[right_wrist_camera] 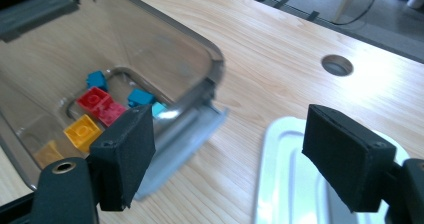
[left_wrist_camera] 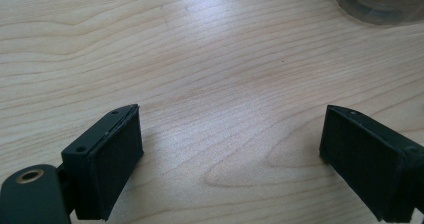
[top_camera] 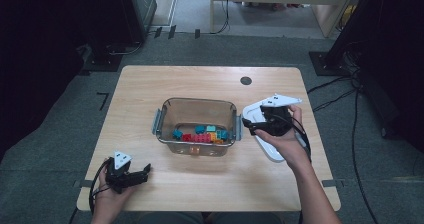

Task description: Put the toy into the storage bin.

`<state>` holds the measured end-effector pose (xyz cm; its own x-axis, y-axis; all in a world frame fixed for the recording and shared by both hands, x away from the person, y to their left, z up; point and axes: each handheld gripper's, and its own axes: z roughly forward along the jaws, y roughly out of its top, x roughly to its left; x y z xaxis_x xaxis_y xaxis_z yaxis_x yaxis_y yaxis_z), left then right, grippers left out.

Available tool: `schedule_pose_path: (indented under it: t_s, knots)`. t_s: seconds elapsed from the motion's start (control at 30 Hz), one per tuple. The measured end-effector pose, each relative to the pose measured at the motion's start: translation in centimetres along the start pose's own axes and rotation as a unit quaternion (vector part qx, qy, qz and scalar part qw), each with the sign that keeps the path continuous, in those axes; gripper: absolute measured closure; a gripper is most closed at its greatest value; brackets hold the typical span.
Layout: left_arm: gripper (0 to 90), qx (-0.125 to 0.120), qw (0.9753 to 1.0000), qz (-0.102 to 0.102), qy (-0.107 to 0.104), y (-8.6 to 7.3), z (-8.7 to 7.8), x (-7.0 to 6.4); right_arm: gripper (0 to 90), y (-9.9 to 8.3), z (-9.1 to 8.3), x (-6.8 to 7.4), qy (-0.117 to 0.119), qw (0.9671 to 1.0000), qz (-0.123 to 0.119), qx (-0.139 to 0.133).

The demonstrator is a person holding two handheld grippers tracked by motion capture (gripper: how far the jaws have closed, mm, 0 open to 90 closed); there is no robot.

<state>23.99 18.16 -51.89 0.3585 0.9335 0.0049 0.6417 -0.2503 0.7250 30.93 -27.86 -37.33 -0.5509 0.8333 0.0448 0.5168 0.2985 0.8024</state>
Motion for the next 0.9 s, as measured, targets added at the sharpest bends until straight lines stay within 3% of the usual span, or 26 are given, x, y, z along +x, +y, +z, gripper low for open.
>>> schedule_pose_path:
  t_s: [0.5, 0.9]
  knots:
    - [10.0, 0.000, 1.0000, -0.001, 0.000, 0.0, 0.0, 0.0, 16.6, -2.7, -0.6, -3.4, -0.026, 0.9990, 0.031, 0.018]
    - [10.0, 0.000, 1.0000, -0.001, 0.000, 0.0, 0.0, 0.0, 16.7, -4.6, -0.3, -4.9, -0.040, 0.9975, 0.050, 0.031]
